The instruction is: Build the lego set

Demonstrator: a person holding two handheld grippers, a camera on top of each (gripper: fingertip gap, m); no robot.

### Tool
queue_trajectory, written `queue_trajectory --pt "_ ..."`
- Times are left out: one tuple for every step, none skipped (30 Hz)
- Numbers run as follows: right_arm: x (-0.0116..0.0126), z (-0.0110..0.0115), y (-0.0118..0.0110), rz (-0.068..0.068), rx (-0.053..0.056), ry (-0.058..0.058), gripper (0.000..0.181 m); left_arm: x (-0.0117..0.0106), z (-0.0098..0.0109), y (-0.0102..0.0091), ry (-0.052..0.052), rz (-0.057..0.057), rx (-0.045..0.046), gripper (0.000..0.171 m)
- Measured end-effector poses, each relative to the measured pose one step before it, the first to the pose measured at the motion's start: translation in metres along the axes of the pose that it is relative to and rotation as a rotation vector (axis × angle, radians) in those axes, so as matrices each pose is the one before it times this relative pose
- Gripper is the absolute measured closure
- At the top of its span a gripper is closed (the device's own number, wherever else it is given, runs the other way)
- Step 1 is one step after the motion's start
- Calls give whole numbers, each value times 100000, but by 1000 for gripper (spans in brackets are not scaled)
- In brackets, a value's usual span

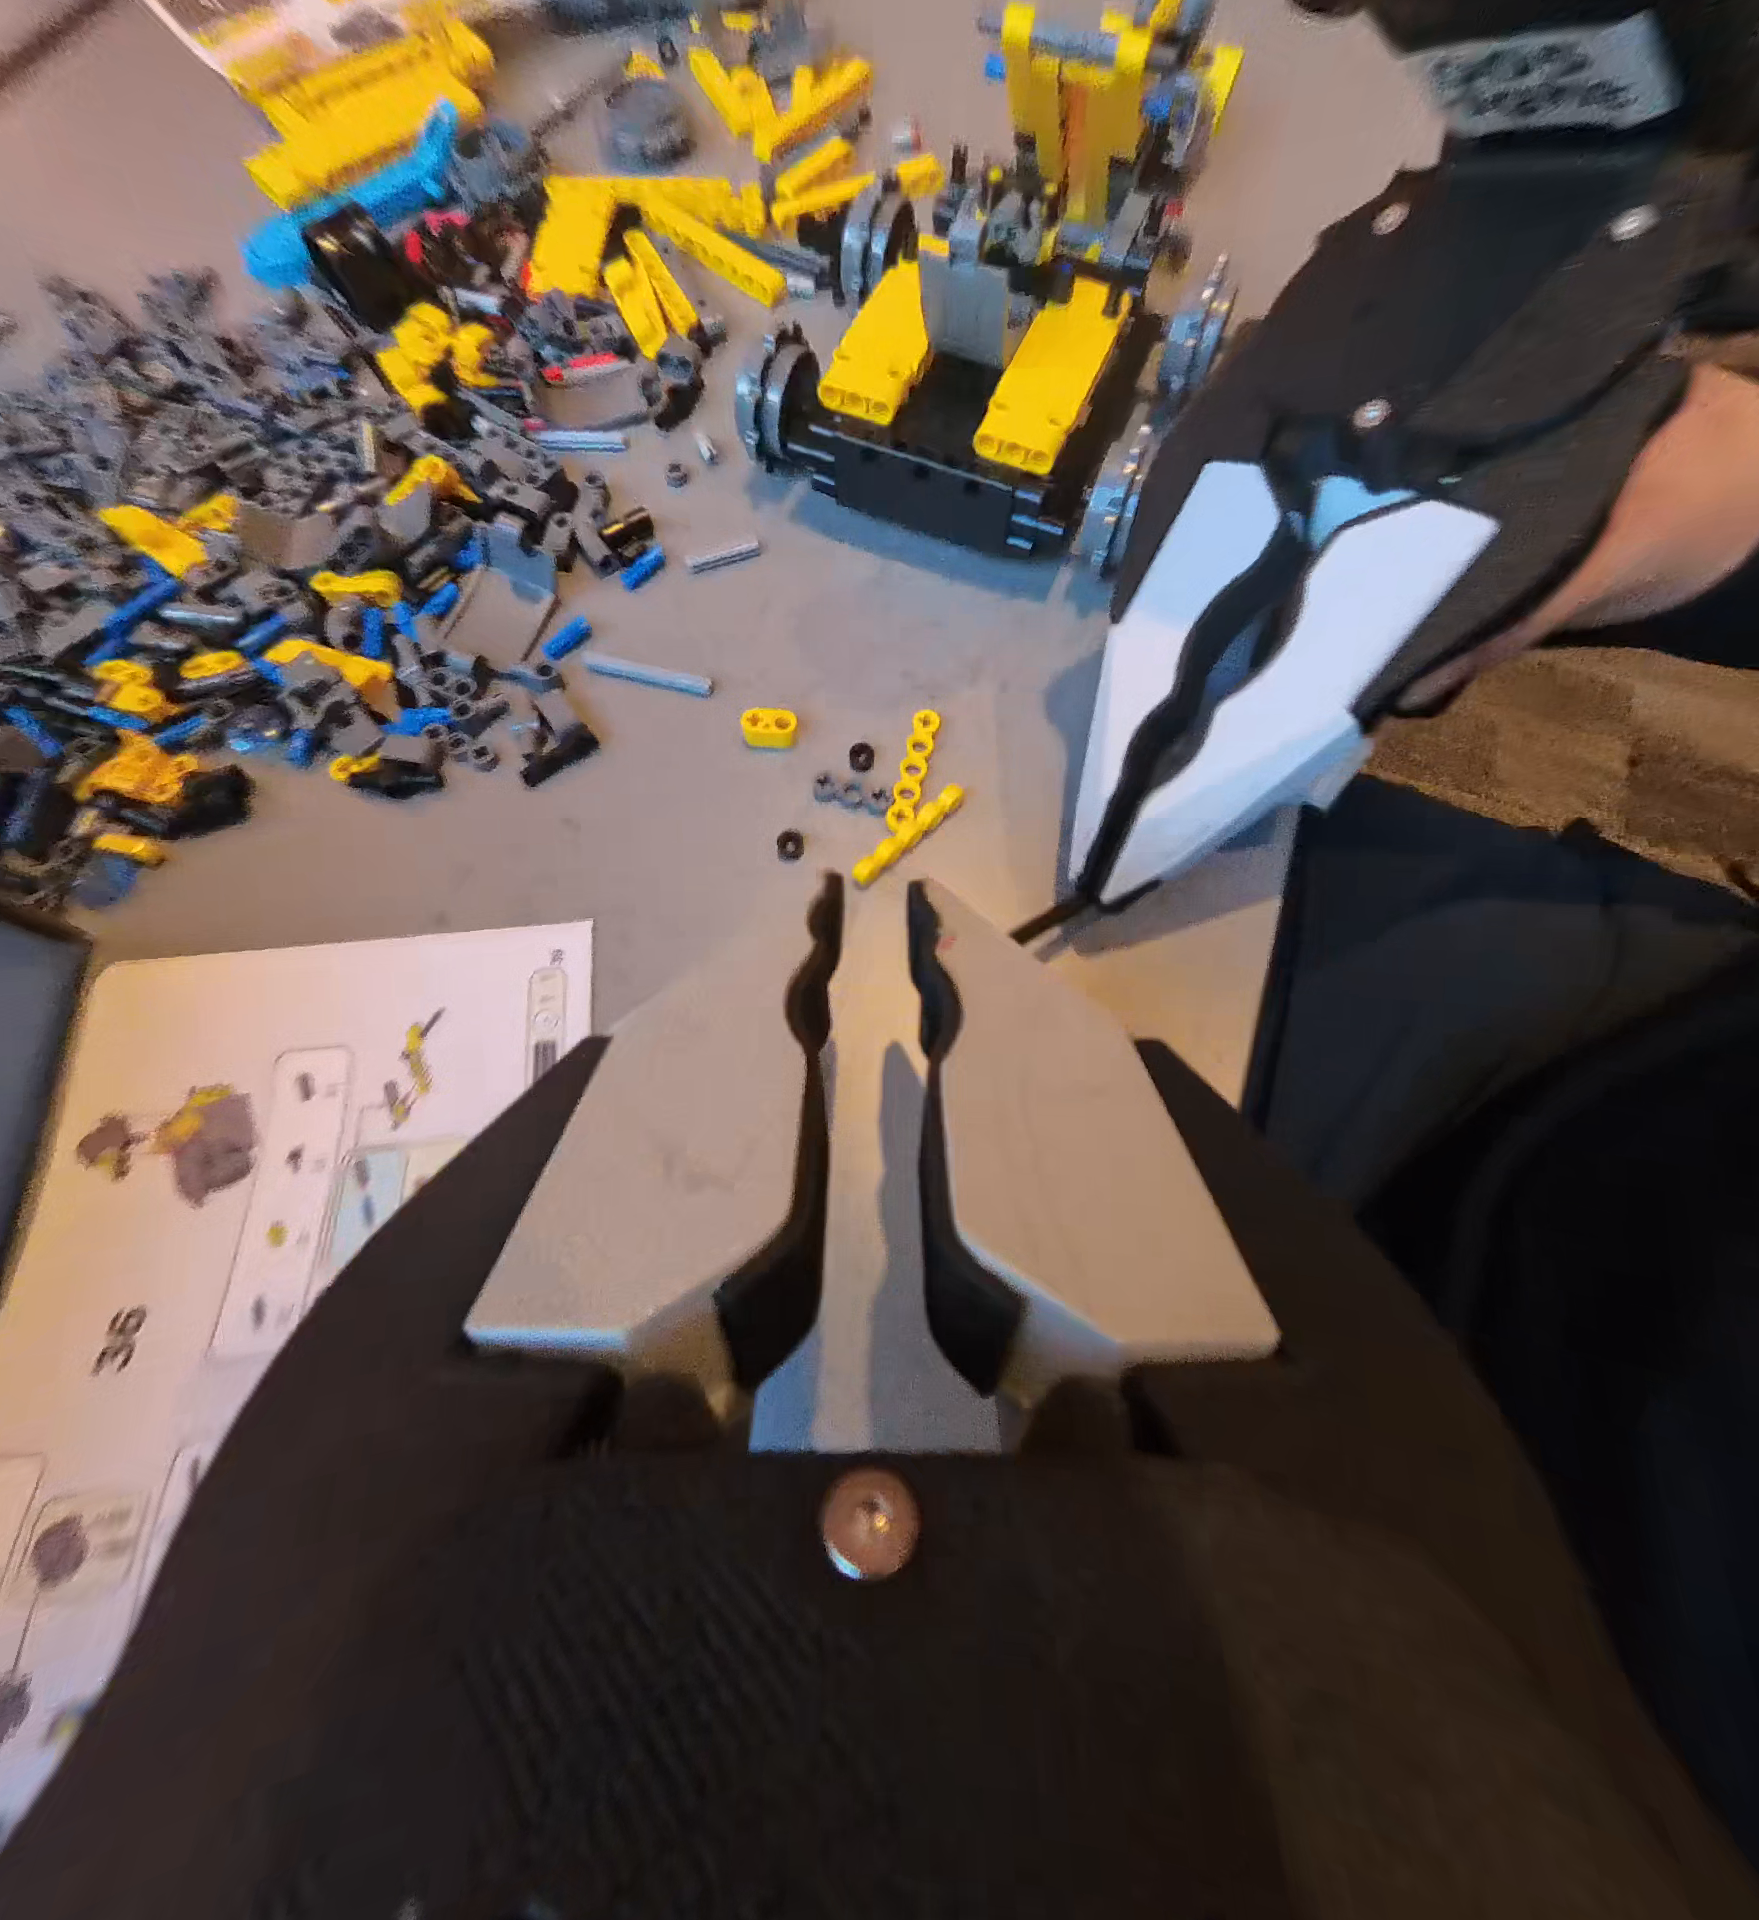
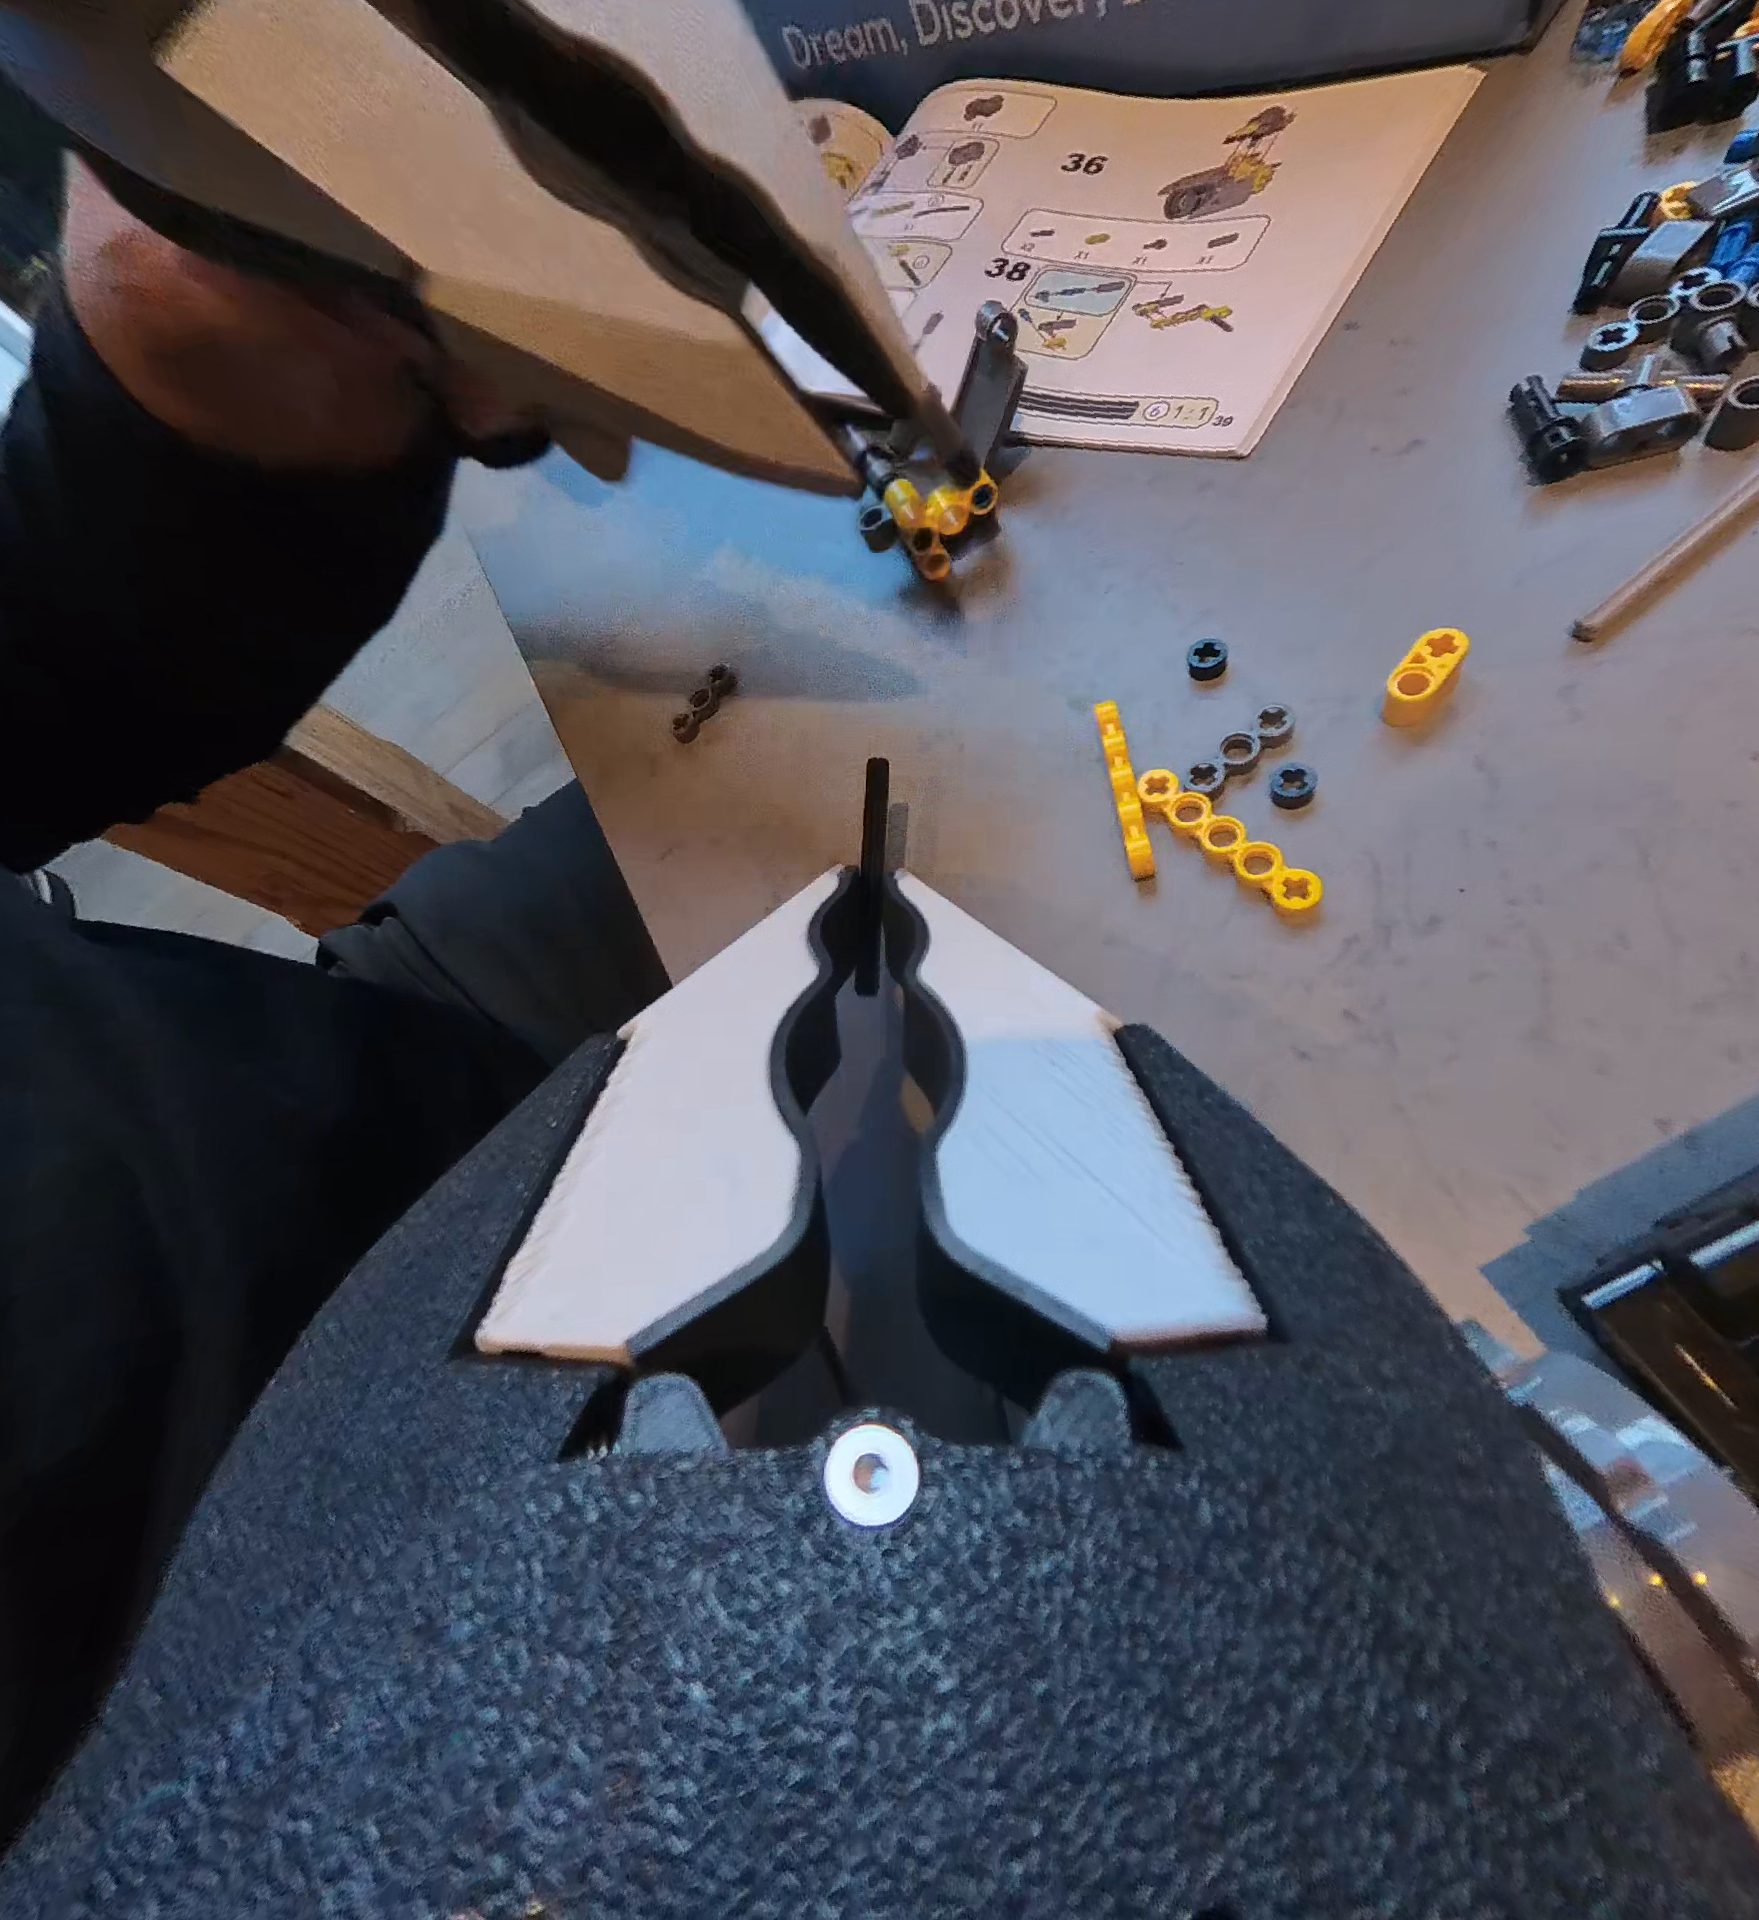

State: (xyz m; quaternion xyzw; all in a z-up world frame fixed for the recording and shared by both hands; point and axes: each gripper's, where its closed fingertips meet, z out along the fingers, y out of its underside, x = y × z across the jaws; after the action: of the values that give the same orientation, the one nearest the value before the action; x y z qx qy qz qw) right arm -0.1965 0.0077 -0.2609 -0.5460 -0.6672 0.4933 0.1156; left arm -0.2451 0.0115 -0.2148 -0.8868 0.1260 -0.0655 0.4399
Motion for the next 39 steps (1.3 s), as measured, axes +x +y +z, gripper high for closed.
queue_trajectory --pt "-35 46 51 50 -584 -429 178 14 -1189 413 -405 -613 998 157" --pt "-55 57 13 415 -514 -915 178 -128 -1193 937 -868 -1410 -736 154" --pt "-56 29 5 795 -403 -1095 178 -273 -1190 1319 -1542 -1778 -1590 152" --pt "-48 -4 -18 865 -48 -1106 178 -211 -1112 1462 -858 -1863 -1555 151" --pt "-11 -36 -45 656 299 -602 178 -142 -985 1568 -249 -2419 -1730 151" --pt "-9 -32 -43 271 395 -253 178 -49 -782 1578 329 -2788 -2029 151" --pt "-4 -13 -17 -87 152 -45 178 74 -523 1505 830 -2630 -2212 151" --pt "-15 18 27 -198 -153 88 178 92 -278 1277 463 -2071 -1740 151" --pt "14 31 37 -184 -313 185 178 143 -52 948 181 -1529 -715 151" --pt "-16 26 23 -154 -221 47 178 256 155 651 659 -1337 -265 152" --pt "8 2 7 55 -50 -28 178 306 323 387 982 -913 -298 152" --pt "18 -1 -15 282 47 -51 178 288 454 134 688 -264 -250 153" --pt "20 -17 -9 296 87 -34 178 319 538 -128 746 262 -305 153" --pt "14 -9 -3 155 53 -29 178 441 623 -409 1216 786 -32 153" --pt "-4 -11 8 -43 33 8 178 458 715 -564 985 1402 -369 154" --pt "-12 -2 3 -224 79 91 178 267 786 -603 -313 2186 -946 156" --pt "-24 -10 5 -418 165 136 178 31 812 -660 -1528 2762 -997 161" --pt "-32 -27 -18 -578 347 145 178 -55 815 -712 -1594 2556 -778 166" --pt "-35 -39 -33 -530 528 88 178 -19 831 -773 -670 1893 -704 170" --pt "-29 -43 -57 -354 627 14 178 49 862 -859 626 1541 -291 171" --pt "-37 -57 -72 -288 661 -92 178 -6 919 -926 1167 967 407 171" --pt "-39 -49 -58 -227 619 -225 178 -59 881 -883 1541 170 -182 171" --pt "-44 -52 -63 -207 547 -247 178 -269 782 -810 378 83 -971 171" --pt "-48 -58 -68 -426 664 -147 178 -539 588 -653 -1787 55 -1411 171" --pt "-49 -78 -90 -707 917 -32 178 -553 285 -577 -2743 152 -1064 171" --pt "-59 -69 -82 -818 907 50 178 -219 -44 -668 -1565 463 1371 170" --pt "-65 -69 -57 -815 781 36 178 18 -317 -622 -636 266 3021 169" --pt "-70 -49 -64 -778 654 -94 178 -7 -459 -329 -952 -297 3011 167" --pt "-91 -32 -24 -596 423 -326 178 -17 -533 85 -985 -436 2228 165" --pt "-66 -16 -27 -239 193 -444 178 -61 -605 421 -1367 -536 1604 162" --pt "-42 -1 -26 126 124 -447 178 -173 -683 631 -2135 -682 1592 157" --pt "-37 -16 -34 290 164 -498 179 -119 -789 859 -1630 -914 1091 155" --pt "-27 -7 -28 351 136 -456 178 -163 -875 946 -1595 -1408 690 154" --pt "-19 -6 -22 369 56 -418 178 -290 -968 758 -2194 -1450 1834 152" --pt "-8 9 -19 326 7 -277 178 -318 -1004 517 -1928 -1232 2772 152" --pt "6 16 -12 310 -79 -160 178 -277 -975 319 -1129 -880 2902 151" --pt "11 35 5 404 -250 -142 178 -303 -874 260 -902 -409 2246 151" --pt "20 39 17 534 -365 -159 178 -393 -714 292 -1158 14 1584 151" --pt "45 37 19 656 -383 -100 178 -320 -503 378 -483 159 810 151"
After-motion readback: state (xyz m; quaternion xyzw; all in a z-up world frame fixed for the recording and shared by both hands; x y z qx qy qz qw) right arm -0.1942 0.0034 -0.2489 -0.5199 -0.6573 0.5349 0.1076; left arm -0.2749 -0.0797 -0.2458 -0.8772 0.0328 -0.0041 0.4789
